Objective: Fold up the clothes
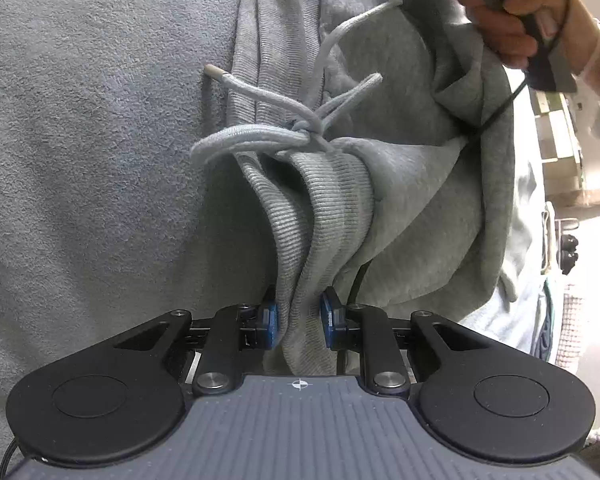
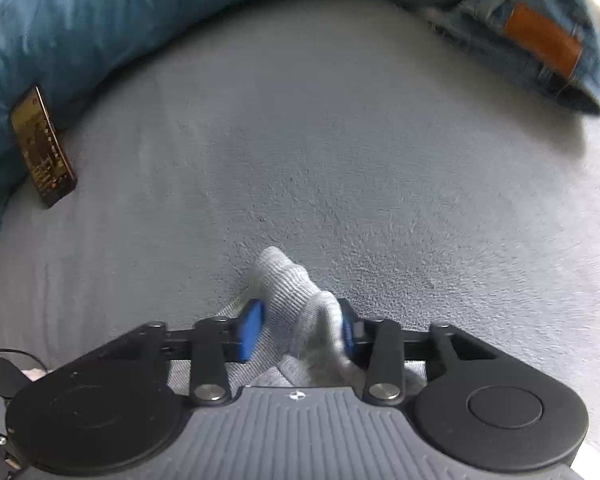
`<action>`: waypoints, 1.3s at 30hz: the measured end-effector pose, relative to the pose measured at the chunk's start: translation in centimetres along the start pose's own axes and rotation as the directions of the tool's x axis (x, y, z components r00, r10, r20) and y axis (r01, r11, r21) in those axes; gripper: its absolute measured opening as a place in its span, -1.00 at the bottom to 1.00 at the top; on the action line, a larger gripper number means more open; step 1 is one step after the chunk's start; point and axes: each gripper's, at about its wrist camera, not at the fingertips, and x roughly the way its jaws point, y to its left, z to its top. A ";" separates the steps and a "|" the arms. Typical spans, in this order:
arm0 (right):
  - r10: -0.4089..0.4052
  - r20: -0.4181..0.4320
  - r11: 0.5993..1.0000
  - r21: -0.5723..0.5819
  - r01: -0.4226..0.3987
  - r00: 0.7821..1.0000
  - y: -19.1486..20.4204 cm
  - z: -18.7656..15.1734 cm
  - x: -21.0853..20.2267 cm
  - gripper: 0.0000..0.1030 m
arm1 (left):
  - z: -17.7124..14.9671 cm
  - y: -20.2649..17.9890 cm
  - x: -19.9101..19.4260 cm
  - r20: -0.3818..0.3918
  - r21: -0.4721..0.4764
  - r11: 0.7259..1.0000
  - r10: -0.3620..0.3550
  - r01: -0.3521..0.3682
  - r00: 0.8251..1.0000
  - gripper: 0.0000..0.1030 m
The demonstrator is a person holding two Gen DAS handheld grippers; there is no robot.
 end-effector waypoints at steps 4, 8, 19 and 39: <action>-0.045 0.146 0.997 0.064 0.036 0.988 0.9 -2.3 -4.5 -0.47 | -0.6 -0.4 -1.6 0.087 0.006 1.000 -0.017 0.017 0.996 -0.67; -0.119 0.344 0.971 0.238 0.036 0.931 0.0 -6.2 -11.8 -0.50 | -0.6 -1.4 -4.8 0.238 0.035 0.998 -0.062 0.055 0.969 -0.77; -0.429 0.727 0.853 0.521 -0.023 0.536 0.9 -23.3 -34.8 -0.53 | 1.0 -15.8 -11.8 0.323 0.423 0.879 -0.373 0.220 0.870 -0.83; -0.589 0.804 0.800 0.567 0.197 0.079 7.2 -26.9 -53.5 -0.55 | -0.9 -27.2 -16.6 0.198 0.546 0.561 -0.808 0.622 0.555 -0.87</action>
